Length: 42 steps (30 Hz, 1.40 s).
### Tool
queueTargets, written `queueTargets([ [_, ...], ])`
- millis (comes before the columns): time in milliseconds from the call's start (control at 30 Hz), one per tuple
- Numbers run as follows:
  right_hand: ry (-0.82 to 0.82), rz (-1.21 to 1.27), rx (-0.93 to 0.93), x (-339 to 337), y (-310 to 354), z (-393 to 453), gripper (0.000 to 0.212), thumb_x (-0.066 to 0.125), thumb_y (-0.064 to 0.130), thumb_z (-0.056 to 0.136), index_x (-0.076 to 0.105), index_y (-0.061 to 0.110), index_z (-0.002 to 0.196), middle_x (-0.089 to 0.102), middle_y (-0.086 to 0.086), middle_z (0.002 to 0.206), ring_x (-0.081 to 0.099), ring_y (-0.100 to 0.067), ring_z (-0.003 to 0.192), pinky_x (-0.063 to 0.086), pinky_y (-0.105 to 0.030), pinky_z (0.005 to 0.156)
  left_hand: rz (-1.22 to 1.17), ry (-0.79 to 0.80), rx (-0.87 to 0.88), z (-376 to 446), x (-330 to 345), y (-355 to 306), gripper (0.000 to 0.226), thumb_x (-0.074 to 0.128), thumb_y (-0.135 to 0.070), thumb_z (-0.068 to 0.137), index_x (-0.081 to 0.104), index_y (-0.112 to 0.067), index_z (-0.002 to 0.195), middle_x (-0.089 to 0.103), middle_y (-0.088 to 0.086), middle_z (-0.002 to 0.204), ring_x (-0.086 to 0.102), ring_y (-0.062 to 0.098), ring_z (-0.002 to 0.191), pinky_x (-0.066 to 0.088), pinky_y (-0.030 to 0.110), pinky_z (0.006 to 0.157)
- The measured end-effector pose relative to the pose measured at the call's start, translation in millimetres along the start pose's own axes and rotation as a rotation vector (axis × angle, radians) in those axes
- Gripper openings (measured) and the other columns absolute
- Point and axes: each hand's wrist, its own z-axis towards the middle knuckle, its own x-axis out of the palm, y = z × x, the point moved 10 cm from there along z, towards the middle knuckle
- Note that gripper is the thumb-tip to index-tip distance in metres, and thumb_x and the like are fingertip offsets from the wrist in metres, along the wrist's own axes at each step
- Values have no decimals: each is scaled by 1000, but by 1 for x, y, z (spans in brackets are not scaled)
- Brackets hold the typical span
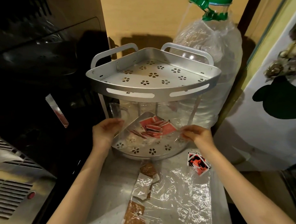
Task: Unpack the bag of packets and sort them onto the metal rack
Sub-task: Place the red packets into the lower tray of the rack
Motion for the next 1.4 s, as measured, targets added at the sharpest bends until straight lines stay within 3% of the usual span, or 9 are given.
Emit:
queueTargets([
  [167, 7, 99, 57, 2, 0, 4, 10, 63, -6, 78, 65, 4, 78, 71, 1, 63, 69, -12, 61, 58, -20, 66, -13, -33, 32, -1, -2, -6, 22, 67, 2, 77, 65, -20, 75, 71, -16, 66, 65, -5, 72, 52, 22, 82],
  [333, 7, 38, -4, 1, 10, 4, 8, 63, 1, 81, 65, 7, 85, 72, 5, 63, 68, -9, 58, 56, -21, 60, -4, -94, 33, 0, -2, -8, 18, 64, 3, 79, 63, -15, 77, 68, -8, 76, 64, -8, 69, 52, 29, 85],
  [567, -33, 97, -1, -3, 7, 6, 11, 66, 7, 80, 68, 9, 91, 73, 7, 67, 68, -10, 60, 57, -20, 60, -15, -166, 44, -4, -2, -2, 14, 62, 6, 80, 62, 5, 94, 64, -4, 79, 63, -10, 71, 50, 8, 74],
  [667, -40, 92, 77, -3, -7, 3, 16, 65, 3, 81, 66, 4, 96, 72, 8, 61, 67, -7, 54, 56, -18, 54, 29, -78, -9, -9, 5, 11, 26, 65, -4, 80, 62, -7, 106, 65, 3, 97, 62, 12, 95, 50, 22, 84],
  [833, -12, 37, 171, -6, -20, -3, 17, 68, 8, 80, 65, 18, 93, 71, -1, 76, 66, -9, 53, 53, -24, 52, 161, 186, -157, -22, 32, 47, 54, 65, 3, 78, 47, -9, 127, 53, 2, 112, 52, 19, 109, 45, 8, 65],
  [1033, 63, -79, 193, 2, -21, -7, 7, 62, 4, 83, 66, 8, 88, 70, -2, 68, 64, -8, 46, 52, -21, 47, 298, 204, -139, -22, 38, 59, 17, 67, -5, 79, 69, -8, 96, 65, -3, 88, 63, -2, 81, 44, 19, 75],
  [1133, -47, -3, 76, -8, -4, 0, 9, 63, 7, 83, 69, 9, 90, 73, -1, 77, 67, -10, 58, 57, -22, 60, 219, 78, -65, -16, 27, 37, 22, 66, -5, 80, 68, -3, 101, 65, -4, 84, 60, -15, 63, 45, 8, 66],
  [1267, -37, -5, 0, -4, 10, -2, 13, 64, 9, 82, 69, 20, 82, 71, -8, 87, 67, -20, 72, 54, -37, 78, 172, -8, 22, -12, 12, 18, 21, 68, -5, 78, 68, 0, 98, 66, 3, 89, 61, -12, 64, 46, 5, 63],
  [1400, -53, -38, -38, -3, 18, 0, 18, 60, 4, 84, 69, 18, 82, 73, 9, 66, 65, -5, 59, 52, -28, 70, 191, -45, 46, -7, 0, 10, 11, 68, -3, 78, 70, -7, 88, 68, 5, 79, 66, 7, 74, 49, 22, 68],
])
